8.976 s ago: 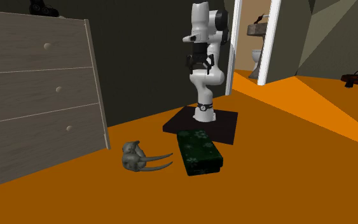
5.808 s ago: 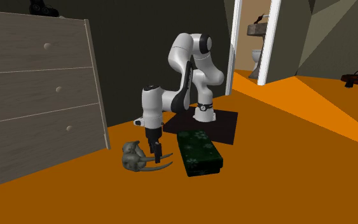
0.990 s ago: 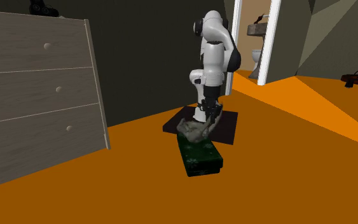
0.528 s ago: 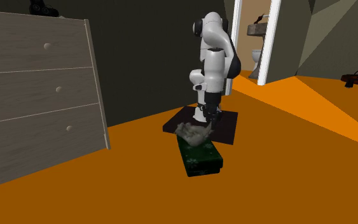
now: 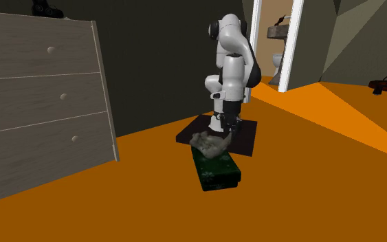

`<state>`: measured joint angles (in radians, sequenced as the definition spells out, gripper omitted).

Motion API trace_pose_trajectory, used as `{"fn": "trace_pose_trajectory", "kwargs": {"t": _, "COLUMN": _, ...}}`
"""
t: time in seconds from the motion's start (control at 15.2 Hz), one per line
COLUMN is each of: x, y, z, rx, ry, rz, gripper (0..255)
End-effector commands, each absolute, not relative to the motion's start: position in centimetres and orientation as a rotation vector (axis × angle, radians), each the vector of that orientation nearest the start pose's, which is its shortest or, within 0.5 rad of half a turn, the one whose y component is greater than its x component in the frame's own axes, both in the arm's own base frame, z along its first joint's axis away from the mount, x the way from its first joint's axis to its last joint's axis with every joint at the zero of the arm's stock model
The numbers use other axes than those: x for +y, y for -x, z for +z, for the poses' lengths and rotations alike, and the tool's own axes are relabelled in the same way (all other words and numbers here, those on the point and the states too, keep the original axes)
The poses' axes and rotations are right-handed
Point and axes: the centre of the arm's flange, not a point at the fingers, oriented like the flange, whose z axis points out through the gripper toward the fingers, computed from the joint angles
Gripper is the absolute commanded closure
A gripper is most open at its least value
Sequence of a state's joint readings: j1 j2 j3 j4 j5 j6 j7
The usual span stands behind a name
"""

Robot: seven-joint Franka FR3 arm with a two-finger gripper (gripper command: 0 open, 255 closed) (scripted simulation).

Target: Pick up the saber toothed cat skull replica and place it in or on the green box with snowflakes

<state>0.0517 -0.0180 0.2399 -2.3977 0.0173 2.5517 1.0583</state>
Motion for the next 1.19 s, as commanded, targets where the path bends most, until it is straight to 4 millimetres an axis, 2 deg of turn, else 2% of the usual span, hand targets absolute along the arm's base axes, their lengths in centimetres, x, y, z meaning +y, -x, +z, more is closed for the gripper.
{"fn": "trace_pose_trajectory", "kwargs": {"t": 0.0, "x": 13.2, "y": -48.4, "z": 29.6, "rx": 1.183, "ry": 2.849, "rz": -0.082, "gripper": 255}}
{"fn": "trace_pose_trajectory", "kwargs": {"t": 0.4, "x": 13.2, "y": -48.4, "z": 29.6, "rx": 1.183, "ry": 2.849, "rz": -0.082, "gripper": 255}}
{"fn": "trace_pose_trajectory", "kwargs": {"t": 0.46, "x": 12.2, "y": -48.1, "z": 29.9, "rx": 1.185, "ry": 2.847, "rz": -0.079, "gripper": 0}}
{"fn": "trace_pose_trajectory", "kwargs": {"t": 0.53, "x": 12.9, "y": -48.0, "z": 30.7, "rx": 1.186, "ry": 2.847, "rz": -0.078, "gripper": 0}}
{"fn": "trace_pose_trajectory", "kwargs": {"t": 0.59, "x": 12.7, "y": -47.5, "z": 31.1, "rx": 1.187, "ry": 2.845, "rz": -0.078, "gripper": 0}}
{"fn": "trace_pose_trajectory", "kwargs": {"t": 0.66, "x": 13.2, "y": -47.5, "z": 30.2, "rx": 1.188, "ry": 2.846, "rz": -0.081, "gripper": 0}}
{"fn": "trace_pose_trajectory", "kwargs": {"t": 0.73, "x": 14.2, "y": -47.3, "z": 30.4, "rx": 1.190, "ry": 2.848, "rz": -0.086, "gripper": 0}}
{"fn": "trace_pose_trajectory", "kwargs": {"t": 0.79, "x": 13.2, "y": -48.4, "z": 29.6, "rx": 1.183, "ry": 2.849, "rz": -0.082, "gripper": 0}}
{"fn": "trace_pose_trajectory", "kwargs": {"t": 1.06, "x": 13.0, "y": -48.0, "z": 34.6, "rx": 1.183, "ry": 2.849, "rz": -0.082, "gripper": 0}}
{"fn": "trace_pose_trajectory", "kwargs": {"t": 1.12, "x": 13.0, "y": -48.0, "z": 34.6, "rx": 1.183, "ry": 2.849, "rz": -0.082, "gripper": 0}}
